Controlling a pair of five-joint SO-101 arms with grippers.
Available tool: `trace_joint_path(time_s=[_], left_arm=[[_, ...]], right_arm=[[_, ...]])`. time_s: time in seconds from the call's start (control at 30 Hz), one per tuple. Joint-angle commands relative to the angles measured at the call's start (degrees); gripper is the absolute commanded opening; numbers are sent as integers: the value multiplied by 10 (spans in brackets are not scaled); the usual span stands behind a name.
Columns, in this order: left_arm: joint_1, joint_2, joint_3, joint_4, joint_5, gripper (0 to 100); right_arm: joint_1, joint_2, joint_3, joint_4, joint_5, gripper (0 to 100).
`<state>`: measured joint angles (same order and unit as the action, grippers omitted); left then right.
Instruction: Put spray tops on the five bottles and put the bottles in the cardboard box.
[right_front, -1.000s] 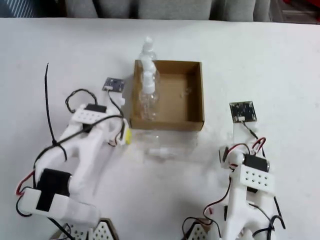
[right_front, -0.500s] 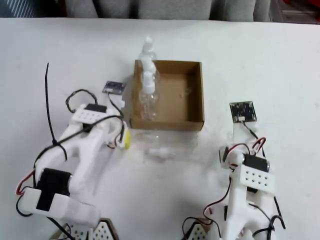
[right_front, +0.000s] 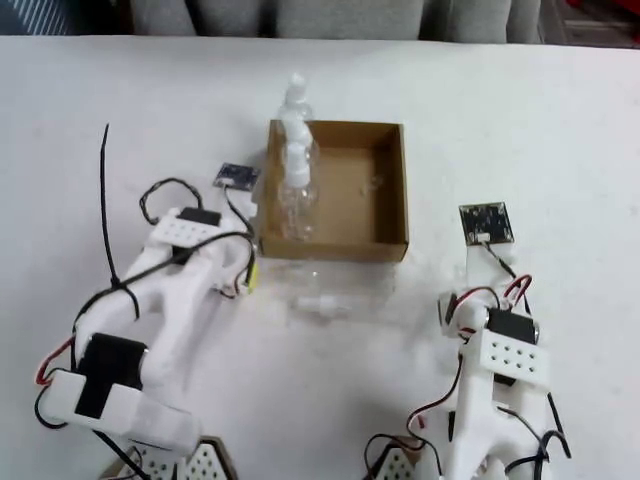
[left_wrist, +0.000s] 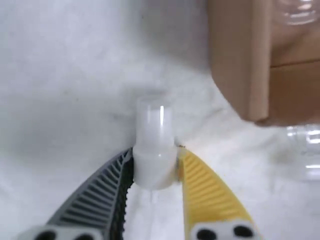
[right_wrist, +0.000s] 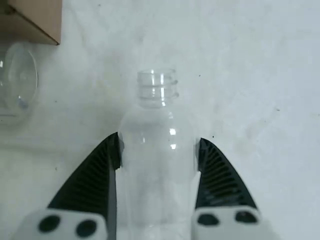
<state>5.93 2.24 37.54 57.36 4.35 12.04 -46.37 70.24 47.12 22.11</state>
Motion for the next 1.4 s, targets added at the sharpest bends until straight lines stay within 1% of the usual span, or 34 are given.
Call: trace_joint_path(time_s=[0.0, 0.13, 0.2, 0.3, 0.4, 0.47, 0.63, 0.83, 0.93, 1.1, 1.23, 1.37], left_arm=[[5, 5, -19, 8, -19, 20], [5, 5, -19, 8, -50, 20], [5, 5, -19, 8, -50, 20], [4, 4, -19, 7, -56, 20], [4, 4, -19, 7, -67, 20], [4, 4, -19, 7, -68, 20], [4, 4, -19, 7, -76, 20], [4, 4, -19, 7, -79, 20], [4, 4, -19, 7, -80, 20], [4, 4, -19, 7, -90, 20], [4, 4, -19, 7, -90, 20], [4, 4, -19, 7, -90, 20]], right_arm=[[-2, -13, -3, -4, 5, 19], [20, -10, -4, -7, 6, 22], [22, -10, -4, -7, 7, 23], [27, -10, -4, -8, 27, 22], [60, -9, -5, -33, 28, 24], [67, -9, -4, -42, 30, 32], [69, -9, 7, -37, 30, 139], [71, -9, 8, -35, 30, 152], [78, -9, 3, -17, 30, 161], [80, -10, 2, -13, 31, 255], [80, -10, 4, -12, 48, 236], [80, -9, 4, -12, 50, 225]])
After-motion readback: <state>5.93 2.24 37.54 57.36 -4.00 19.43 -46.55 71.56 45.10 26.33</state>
